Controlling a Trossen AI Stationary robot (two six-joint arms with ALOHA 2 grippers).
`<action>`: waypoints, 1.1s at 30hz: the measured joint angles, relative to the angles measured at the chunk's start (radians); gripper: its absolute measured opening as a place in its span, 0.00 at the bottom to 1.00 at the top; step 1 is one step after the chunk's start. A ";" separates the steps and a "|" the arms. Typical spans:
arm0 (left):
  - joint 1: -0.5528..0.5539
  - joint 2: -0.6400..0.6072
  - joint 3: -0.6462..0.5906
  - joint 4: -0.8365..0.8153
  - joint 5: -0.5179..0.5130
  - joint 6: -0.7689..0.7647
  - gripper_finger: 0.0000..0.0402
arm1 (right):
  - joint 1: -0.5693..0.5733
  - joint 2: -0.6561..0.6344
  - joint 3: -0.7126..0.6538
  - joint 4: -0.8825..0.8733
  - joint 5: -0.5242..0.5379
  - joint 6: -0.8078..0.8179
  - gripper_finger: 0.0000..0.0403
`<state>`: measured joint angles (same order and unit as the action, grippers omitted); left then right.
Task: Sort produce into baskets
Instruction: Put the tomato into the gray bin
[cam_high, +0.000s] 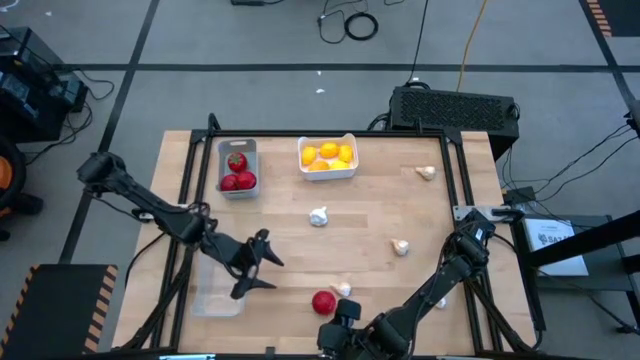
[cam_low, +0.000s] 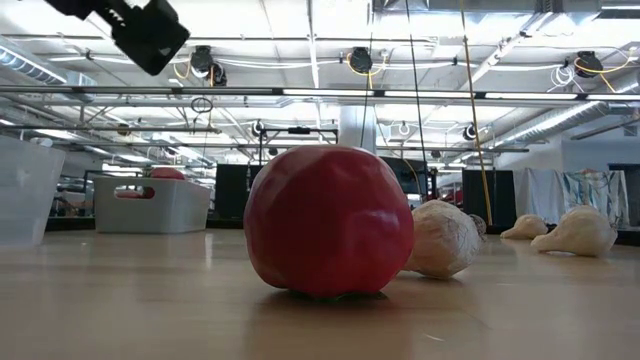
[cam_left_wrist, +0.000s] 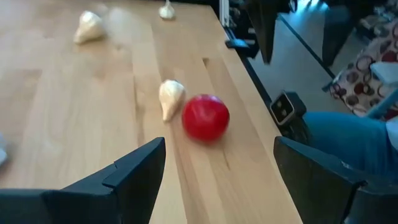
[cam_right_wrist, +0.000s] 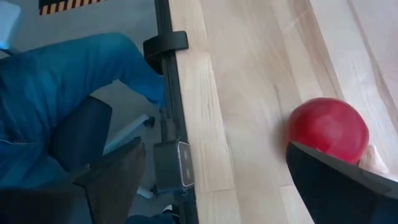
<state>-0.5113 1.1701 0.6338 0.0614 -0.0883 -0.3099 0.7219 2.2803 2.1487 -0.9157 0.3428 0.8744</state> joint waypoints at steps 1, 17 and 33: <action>-0.007 0.006 0.000 -0.003 0.000 0.000 0.76 | 0.000 0.000 0.000 0.000 0.002 0.000 0.93; -0.034 0.039 0.000 -0.003 -0.032 0.001 0.76 | -0.030 0.000 0.000 -0.003 0.171 -0.236 0.93; -0.023 -0.059 0.001 -0.222 -0.079 0.062 0.76 | -0.127 0.000 -0.062 -0.020 0.116 -0.291 0.93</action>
<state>-0.5346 1.1109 0.6350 -0.1602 -0.1677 -0.2478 0.5950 2.2803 2.0864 -0.9361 0.4591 0.5830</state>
